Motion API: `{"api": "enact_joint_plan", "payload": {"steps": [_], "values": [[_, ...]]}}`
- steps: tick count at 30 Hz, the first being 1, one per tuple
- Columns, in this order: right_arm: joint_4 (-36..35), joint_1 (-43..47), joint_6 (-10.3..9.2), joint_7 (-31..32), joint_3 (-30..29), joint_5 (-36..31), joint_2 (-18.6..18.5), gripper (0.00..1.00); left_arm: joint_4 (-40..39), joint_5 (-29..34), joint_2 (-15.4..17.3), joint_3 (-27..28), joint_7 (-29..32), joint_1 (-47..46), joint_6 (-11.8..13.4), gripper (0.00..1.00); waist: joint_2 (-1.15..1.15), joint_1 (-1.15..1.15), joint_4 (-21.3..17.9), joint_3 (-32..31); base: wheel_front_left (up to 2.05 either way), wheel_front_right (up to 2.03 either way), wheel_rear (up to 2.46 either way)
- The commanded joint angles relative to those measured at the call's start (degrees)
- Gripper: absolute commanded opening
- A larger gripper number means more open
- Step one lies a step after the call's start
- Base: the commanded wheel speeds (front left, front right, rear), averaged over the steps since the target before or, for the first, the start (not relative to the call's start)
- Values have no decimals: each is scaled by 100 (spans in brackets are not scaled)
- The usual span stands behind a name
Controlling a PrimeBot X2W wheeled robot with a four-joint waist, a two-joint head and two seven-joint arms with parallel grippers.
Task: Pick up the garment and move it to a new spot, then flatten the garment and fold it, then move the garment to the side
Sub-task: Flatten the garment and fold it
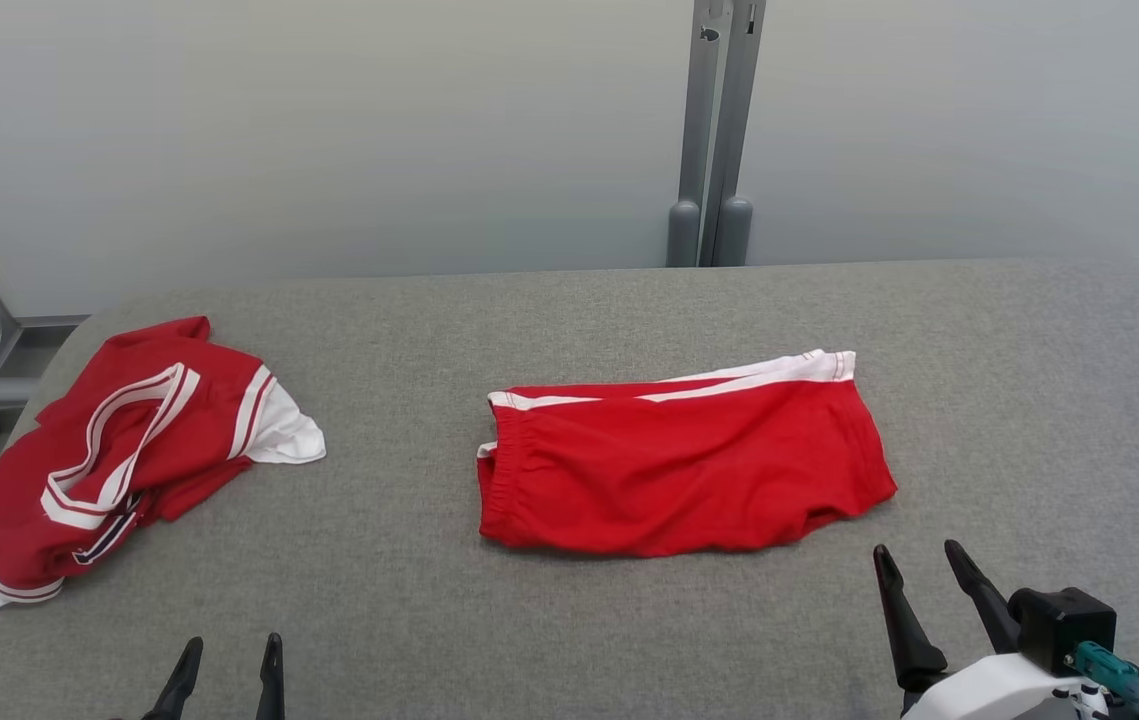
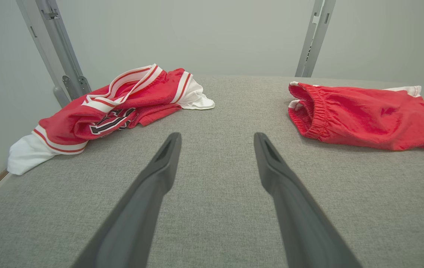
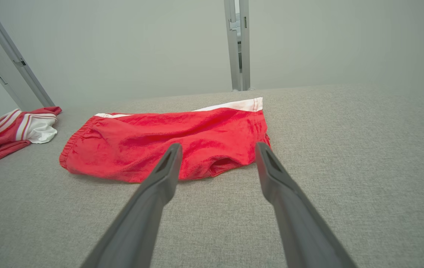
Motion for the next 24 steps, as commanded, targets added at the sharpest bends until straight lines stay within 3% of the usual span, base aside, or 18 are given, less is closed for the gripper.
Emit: {"api": "enact_joint_plan", "payload": {"steps": [1,9,19,20,24], "values": [[-24,-23,-6,3,-21,70,-3,100,8,-15,36,6,-28,-75,12,100,0,0,0,20,0,0,0],[22,-194,-6,321,-159,461,-5,100,7,-35,68,-55,-48,-169,-34,100,0,0,61,114,0,0,0],[267,-1386,-3,2948,-880,-282,-198,100,-53,33,85,-231,-43,-383,-119,100,0,0,302,476,0,0,0],[267,-1386,-3,2948,-880,-282,-198,100,-53,33,85,-231,-43,-383,-119,100,0,0,302,476,0,0,0],[447,-2102,-3,3901,-1272,-557,-280,100,-46,53,106,-310,-71,-566,-205,100,0,0,476,801,0,0,0]]}}
